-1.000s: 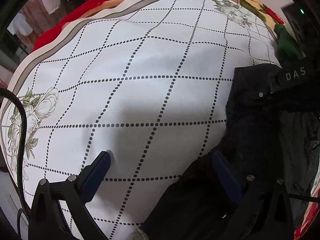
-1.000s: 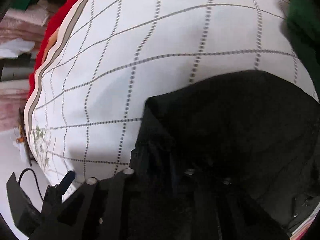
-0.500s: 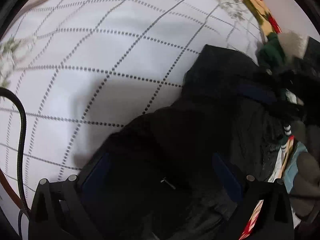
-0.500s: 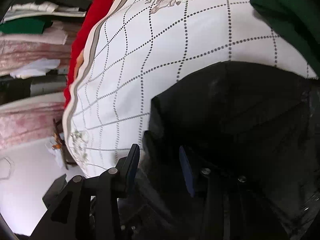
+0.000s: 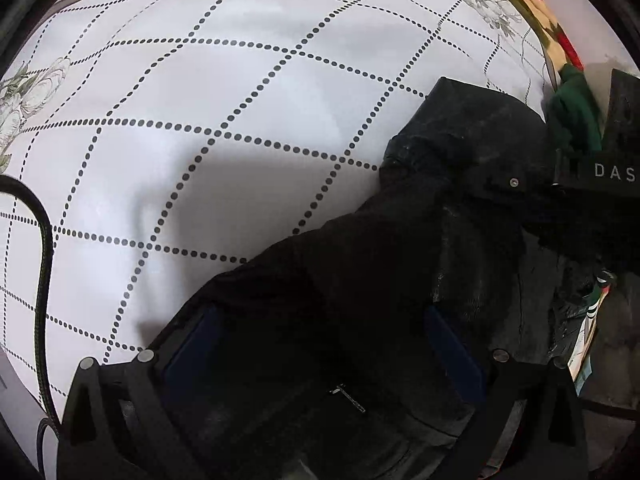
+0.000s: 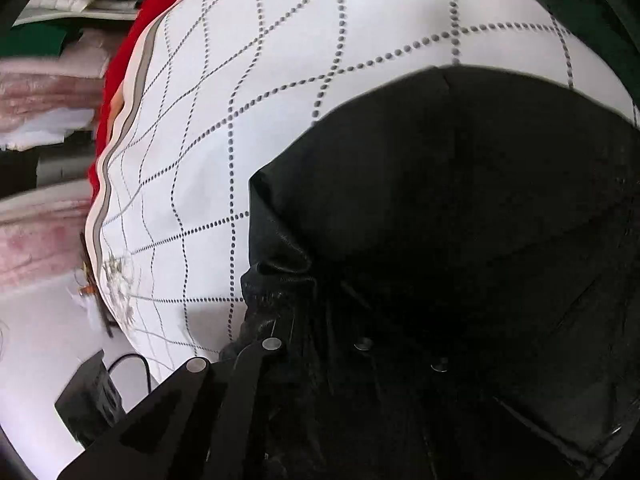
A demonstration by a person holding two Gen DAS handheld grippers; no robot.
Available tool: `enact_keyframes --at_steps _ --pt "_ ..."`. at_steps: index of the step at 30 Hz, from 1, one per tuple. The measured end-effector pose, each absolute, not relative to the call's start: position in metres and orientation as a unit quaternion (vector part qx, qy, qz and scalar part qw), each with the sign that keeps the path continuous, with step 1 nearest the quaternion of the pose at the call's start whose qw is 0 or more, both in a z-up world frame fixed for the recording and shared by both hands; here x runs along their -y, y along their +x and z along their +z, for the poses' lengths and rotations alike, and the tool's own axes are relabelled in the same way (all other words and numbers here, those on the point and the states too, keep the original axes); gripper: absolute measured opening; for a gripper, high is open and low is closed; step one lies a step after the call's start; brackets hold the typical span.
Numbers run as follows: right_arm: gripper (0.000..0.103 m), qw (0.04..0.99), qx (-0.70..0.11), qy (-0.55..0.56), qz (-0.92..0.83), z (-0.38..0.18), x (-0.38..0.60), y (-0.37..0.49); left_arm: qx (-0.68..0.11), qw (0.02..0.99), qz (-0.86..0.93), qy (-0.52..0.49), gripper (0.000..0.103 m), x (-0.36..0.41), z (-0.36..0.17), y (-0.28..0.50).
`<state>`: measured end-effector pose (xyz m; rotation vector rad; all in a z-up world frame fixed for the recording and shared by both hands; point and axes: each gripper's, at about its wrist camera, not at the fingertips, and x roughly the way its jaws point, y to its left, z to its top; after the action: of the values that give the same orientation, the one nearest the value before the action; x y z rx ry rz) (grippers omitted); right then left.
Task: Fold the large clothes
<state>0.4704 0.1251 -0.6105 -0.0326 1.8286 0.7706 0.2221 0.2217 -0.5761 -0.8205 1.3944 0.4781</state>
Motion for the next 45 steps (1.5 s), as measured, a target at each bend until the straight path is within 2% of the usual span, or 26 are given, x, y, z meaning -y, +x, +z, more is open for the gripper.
enact_keyframes --at_steps 2,7,9,11,15,20,25,29,31,32,33,36,41,45 --pt "0.007 0.548 -0.764 -0.004 0.339 -0.602 -0.12 0.469 -0.618 0.67 0.21 -0.354 0.103 -0.219 -0.569 0.225" --pt "0.024 0.583 -0.727 0.037 0.361 -0.544 -0.063 0.467 -0.604 0.725 0.205 -0.262 0.103 -0.199 -0.519 0.228" --pt "0.058 0.612 -0.706 0.058 0.352 -0.514 -0.011 0.462 -0.605 0.736 0.2 -0.229 0.103 -0.184 -0.502 0.227" --pt "0.064 0.636 -0.693 0.071 0.332 -0.494 0.04 0.452 -0.607 0.744 0.186 -0.21 0.103 -0.157 -0.486 0.224" --pt "0.064 0.672 -0.697 0.091 0.233 -0.481 0.173 0.423 -0.618 0.742 0.167 -0.199 0.103 -0.103 -0.48 0.219" --pt "0.064 0.658 -0.724 0.146 0.145 -0.512 0.294 0.388 -0.633 0.74 0.159 -0.159 0.103 -0.026 -0.508 0.212" --pt "0.06 0.626 -0.729 0.219 0.172 -0.55 0.321 0.379 -0.646 0.734 0.19 -0.09 0.103 0.013 -0.551 0.221" --pt "0.059 0.614 -0.736 0.22 0.182 -0.574 0.301 0.388 -0.649 0.724 0.216 -0.092 0.103 0.008 -0.565 0.223" --pt "0.054 0.602 -0.759 0.188 0.161 -0.595 0.285 0.385 -0.646 0.726 0.224 -0.076 0.103 0.011 -0.563 0.222" --pt "0.045 0.602 -0.765 0.176 0.148 -0.6 0.281 0.385 -0.646 0.726 0.227 -0.07 0.103 0.012 -0.562 0.221" --pt "0.026 0.606 -0.766 0.165 0.139 -0.602 0.274 0.386 -0.645 0.726 0.229 -0.067 0.103 0.013 -0.561 0.22" --pt "0.009 0.621 -0.755 0.167 0.129 -0.59 0.275 0.384 -0.643 0.726 0.236 -0.062 0.103 0.014 -0.557 0.21" --pt "0.008 0.658 -0.708 0.219 0.132 -0.534 0.306 0.367 -0.633 0.731 0.242 -0.079 0.103 0.003 -0.544 0.193" --pt "0.008 0.648 -0.728 0.196 0.108 -0.547 0.306 0.356 -0.619 0.742 0.244 -0.082 0.103 -0.014 -0.526 0.187"
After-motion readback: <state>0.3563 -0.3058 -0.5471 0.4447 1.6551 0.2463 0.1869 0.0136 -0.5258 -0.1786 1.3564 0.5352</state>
